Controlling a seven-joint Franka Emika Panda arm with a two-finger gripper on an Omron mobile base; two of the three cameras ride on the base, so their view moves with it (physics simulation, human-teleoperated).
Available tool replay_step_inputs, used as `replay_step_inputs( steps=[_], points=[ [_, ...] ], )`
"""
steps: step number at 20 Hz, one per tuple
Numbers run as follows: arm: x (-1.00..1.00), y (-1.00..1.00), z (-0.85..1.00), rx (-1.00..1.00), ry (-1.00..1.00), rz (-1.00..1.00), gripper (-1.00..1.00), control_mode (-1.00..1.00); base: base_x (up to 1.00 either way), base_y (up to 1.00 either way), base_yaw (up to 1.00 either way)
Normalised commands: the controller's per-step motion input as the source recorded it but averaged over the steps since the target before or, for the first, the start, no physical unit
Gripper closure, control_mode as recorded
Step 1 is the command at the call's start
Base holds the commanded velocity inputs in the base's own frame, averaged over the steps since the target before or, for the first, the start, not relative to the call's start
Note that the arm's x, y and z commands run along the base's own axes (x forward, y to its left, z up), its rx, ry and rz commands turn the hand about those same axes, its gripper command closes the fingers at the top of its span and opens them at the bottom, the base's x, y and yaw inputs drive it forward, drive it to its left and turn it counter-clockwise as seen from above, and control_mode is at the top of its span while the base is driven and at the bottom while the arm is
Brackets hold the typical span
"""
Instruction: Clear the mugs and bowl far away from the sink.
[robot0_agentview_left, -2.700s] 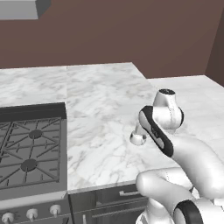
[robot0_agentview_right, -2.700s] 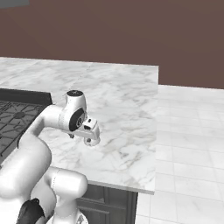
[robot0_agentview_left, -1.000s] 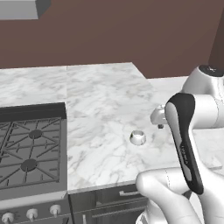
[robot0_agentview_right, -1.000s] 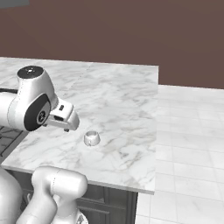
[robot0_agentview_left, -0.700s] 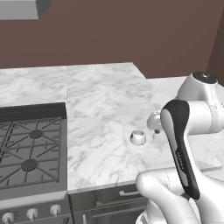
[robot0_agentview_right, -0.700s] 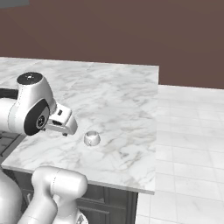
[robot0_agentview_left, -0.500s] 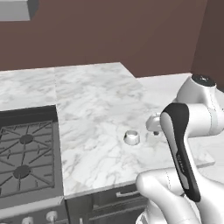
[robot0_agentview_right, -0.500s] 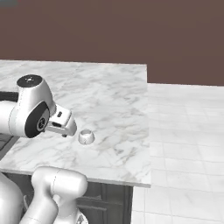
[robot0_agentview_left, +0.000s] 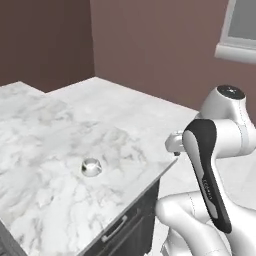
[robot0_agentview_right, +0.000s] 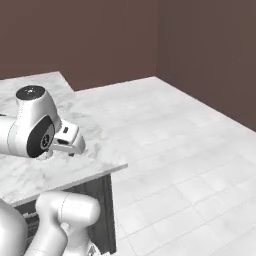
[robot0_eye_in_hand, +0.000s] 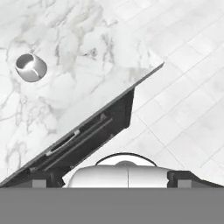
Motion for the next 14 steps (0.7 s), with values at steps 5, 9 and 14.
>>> replay_step_inputs(
  steps=[5,9,14],
  points=[
    [0.00,0.00,0.00,0.00,0.00,0.00,-1.00,1.00,0.00,0.00,-1.00],
    [0.00,0.00,0.00,0.00,0.00,0.00,-1.00,1.00,0.00,0.00,-1.00],
    [0.00,0.00,0.00,0.00,0.00,0.00,-1.00,1.00,0.00,0.00,-1.00]
  ],
)
